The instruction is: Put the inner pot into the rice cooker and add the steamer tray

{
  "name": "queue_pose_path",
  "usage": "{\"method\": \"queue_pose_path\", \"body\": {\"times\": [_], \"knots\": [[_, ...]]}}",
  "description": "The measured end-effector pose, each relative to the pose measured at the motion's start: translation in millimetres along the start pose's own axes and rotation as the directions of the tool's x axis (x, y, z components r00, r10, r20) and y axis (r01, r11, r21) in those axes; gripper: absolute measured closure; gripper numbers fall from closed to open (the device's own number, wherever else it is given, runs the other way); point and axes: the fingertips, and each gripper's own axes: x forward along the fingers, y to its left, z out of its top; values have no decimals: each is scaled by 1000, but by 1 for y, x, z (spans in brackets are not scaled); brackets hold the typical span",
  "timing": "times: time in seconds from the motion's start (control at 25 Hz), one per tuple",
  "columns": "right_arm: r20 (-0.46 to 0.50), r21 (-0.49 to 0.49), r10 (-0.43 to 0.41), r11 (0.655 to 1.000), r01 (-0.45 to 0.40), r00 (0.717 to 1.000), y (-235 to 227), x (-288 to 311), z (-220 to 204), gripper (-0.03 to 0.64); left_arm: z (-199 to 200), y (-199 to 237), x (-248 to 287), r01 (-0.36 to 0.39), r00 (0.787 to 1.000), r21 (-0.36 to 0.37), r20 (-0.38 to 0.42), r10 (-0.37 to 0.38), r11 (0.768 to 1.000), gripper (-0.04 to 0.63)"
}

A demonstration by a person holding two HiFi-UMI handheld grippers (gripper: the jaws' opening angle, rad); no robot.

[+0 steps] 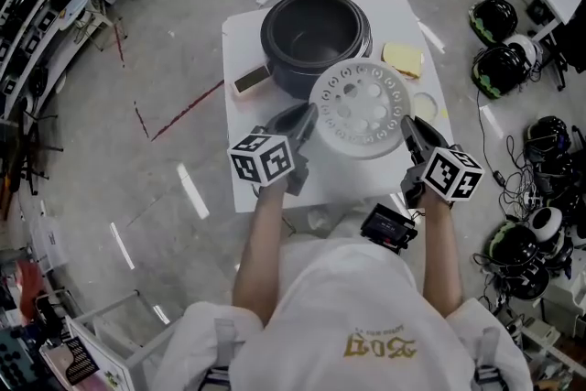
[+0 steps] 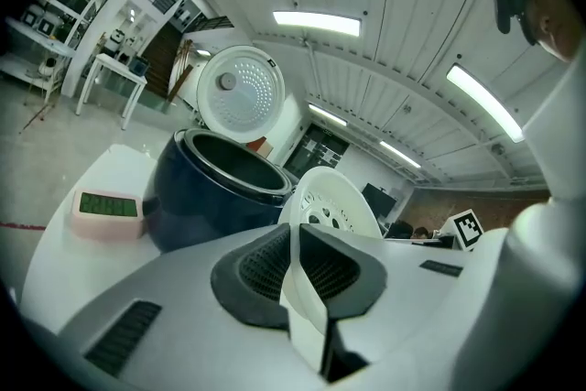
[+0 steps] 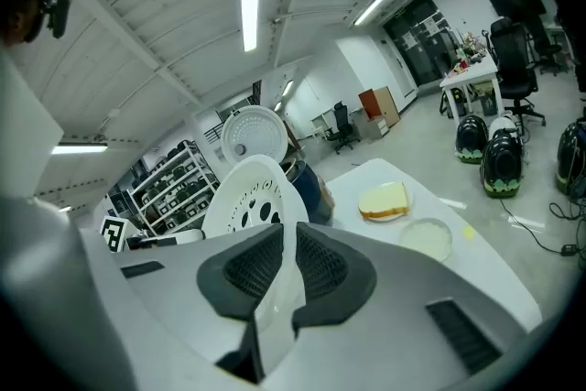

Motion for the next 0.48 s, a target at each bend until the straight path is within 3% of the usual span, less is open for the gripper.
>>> {"method": "queue_pose_path", "body": {"times": [0.16, 0.48], "knots": [[21, -13, 23, 1000, -22, 1000, 11, 7, 17, 561, 15, 2, -4, 7, 1000, -38, 29, -6, 999, 546], [48, -45, 69, 997, -67, 996, 36, 32, 45, 563, 50, 13, -14, -15, 996, -36, 93, 18, 999, 548]]}}
